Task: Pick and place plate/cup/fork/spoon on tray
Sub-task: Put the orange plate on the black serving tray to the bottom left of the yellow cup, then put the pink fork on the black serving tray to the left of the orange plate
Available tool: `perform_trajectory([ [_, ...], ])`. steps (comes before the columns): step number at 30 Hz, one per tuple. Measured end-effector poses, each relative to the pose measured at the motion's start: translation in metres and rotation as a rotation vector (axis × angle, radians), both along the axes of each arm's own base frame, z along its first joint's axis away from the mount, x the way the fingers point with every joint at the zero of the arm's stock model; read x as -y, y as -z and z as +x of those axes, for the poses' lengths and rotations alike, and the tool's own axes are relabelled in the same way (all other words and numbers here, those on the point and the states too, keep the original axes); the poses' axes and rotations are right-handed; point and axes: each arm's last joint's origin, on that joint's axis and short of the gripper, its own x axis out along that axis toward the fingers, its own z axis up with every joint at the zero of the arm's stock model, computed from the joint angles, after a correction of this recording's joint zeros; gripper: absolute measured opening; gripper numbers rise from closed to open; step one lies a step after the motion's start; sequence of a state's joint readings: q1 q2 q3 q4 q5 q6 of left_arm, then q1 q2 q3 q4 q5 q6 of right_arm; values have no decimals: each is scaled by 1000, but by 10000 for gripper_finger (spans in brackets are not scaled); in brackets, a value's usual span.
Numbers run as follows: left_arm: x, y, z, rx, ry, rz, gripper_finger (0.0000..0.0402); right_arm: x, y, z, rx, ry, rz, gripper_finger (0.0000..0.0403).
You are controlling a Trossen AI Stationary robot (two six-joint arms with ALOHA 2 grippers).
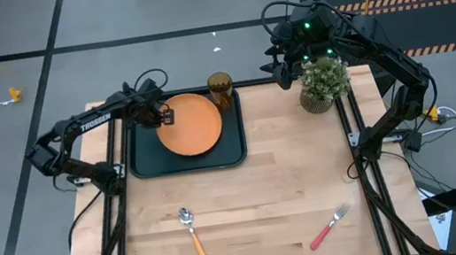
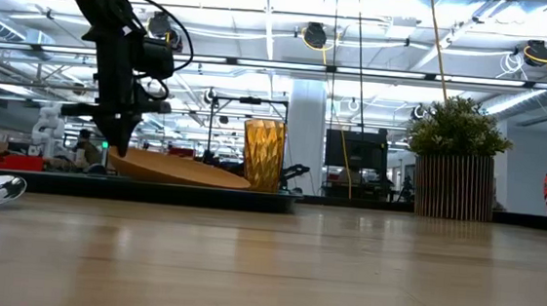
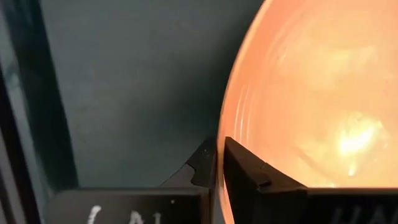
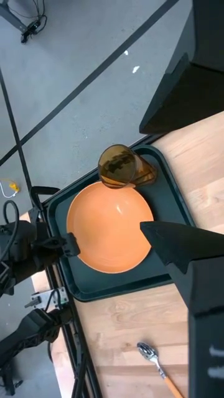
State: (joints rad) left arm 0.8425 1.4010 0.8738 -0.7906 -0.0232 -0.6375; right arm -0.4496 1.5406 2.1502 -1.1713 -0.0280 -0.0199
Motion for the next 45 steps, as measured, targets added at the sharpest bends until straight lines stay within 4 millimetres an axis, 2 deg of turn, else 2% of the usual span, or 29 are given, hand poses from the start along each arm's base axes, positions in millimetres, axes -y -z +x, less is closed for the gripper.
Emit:
perform_trajectory([
  [27,-4,0,-6,-67,-60,49,37,0,0,0,-19,-28,-45,233],
  [36,6,22,-13,-51,-58,-37,37,0,0,0,-18,-27,-44,233],
  [45,6,23,-13,-19,-130,-53,49,0,0,0,-17,-27,-41,233],
])
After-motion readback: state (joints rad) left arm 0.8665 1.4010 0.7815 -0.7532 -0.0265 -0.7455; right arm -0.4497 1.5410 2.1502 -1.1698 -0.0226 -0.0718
